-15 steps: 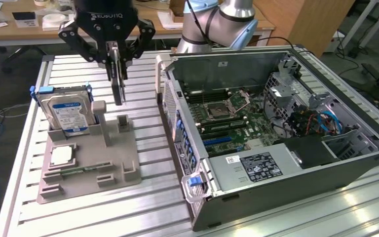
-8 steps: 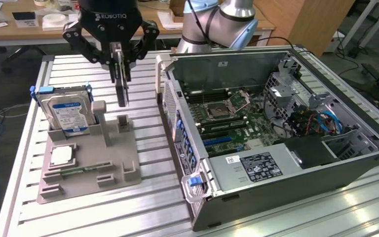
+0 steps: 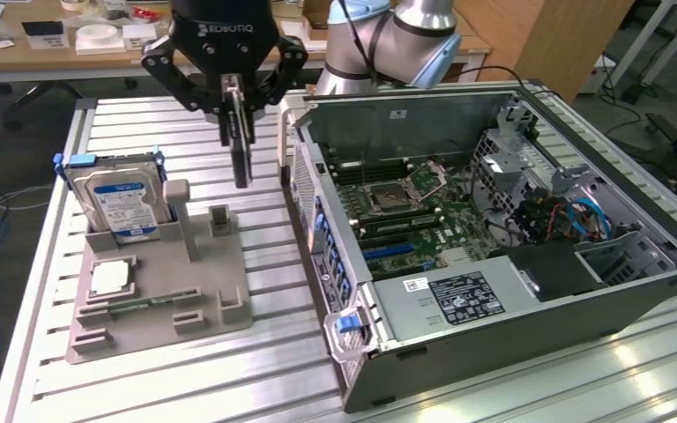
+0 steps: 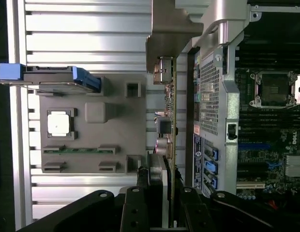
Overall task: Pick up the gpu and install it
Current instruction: 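Pick up the gpu and move the gpu toward the slot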
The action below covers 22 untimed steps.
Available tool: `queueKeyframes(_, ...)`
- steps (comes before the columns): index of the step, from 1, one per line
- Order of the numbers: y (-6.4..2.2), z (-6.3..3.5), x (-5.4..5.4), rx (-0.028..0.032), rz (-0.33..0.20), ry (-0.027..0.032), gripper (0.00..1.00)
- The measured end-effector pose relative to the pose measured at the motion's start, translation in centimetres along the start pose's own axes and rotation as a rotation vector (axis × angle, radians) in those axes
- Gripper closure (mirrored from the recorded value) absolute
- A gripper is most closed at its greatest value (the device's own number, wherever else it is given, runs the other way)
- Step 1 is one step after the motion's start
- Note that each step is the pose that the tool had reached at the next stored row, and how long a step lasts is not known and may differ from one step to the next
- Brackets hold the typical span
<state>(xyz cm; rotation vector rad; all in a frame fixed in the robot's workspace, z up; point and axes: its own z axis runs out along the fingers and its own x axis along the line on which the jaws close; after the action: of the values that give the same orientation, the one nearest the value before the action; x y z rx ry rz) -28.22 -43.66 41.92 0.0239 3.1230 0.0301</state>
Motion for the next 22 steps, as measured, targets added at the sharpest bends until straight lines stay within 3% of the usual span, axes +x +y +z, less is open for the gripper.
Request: queueKeyframes(22,0.08,0.11,-4.9,-0.0005,-0.027,0.0005,0.72)
